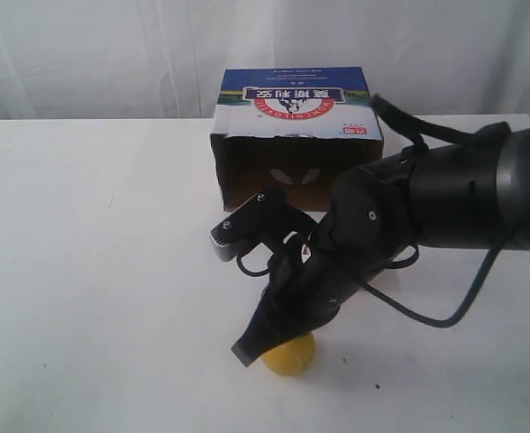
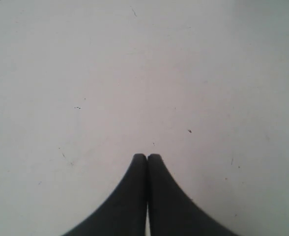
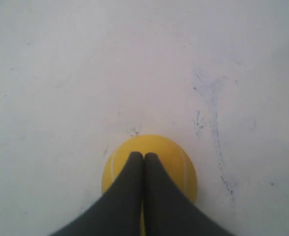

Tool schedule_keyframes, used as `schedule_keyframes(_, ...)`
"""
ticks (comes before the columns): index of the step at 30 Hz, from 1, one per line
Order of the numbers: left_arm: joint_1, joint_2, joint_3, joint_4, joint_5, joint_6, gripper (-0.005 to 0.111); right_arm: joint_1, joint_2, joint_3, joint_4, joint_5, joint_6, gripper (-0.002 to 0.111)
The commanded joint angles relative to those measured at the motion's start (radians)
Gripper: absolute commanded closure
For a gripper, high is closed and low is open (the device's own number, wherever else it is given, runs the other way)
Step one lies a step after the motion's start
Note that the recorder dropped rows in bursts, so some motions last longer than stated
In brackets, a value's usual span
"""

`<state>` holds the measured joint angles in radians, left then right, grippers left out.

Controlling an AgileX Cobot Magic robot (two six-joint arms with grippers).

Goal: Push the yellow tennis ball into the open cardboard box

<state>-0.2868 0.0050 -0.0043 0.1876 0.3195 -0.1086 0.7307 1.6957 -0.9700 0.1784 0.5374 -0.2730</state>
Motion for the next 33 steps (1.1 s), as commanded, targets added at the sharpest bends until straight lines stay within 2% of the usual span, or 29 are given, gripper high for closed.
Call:
schedule_keyframes(1,-0.005,-0.005,0.004,0.002,0.010,0.002,0.107,0.001,0.024,-0.010,-0.052,0.005,0.002,0.108)
schedule_keyframes(6,-0.005,-0.005,0.004,0.002,0.010,0.002,0.107,0.001,0.022,-0.106,-0.104,0.032,0.023,0.108)
schedule_keyframes(10,-0.005,-0.005,0.004,0.002,0.010,0.002,0.107,0.001,0.006,-0.195,-0.110,0.120,0.043,0.108)
schedule_keyframes(18,-0.005,-0.005,0.004,0.002,0.010,0.002,0.107,0.007,-0.027,-0.194,-0.102,0.276,0.069,0.108)
schedule_keyframes(24,-0.005,-0.005,0.004,0.002,0.010,0.002,0.107,0.007,-0.017,-0.131,-0.102,0.169,0.069,0.108)
schedule_keyframes(29,-0.005,-0.005,0.004,0.002,0.010,0.002,0.107,0.005,0.081,-0.132,-0.127,0.047,0.069,0.108)
schedule_keyframes(33,-0.005,-0.005,0.004,0.002,0.010,0.002,0.107,0.005,0.167,-0.180,-0.132,0.047,0.071,0.108)
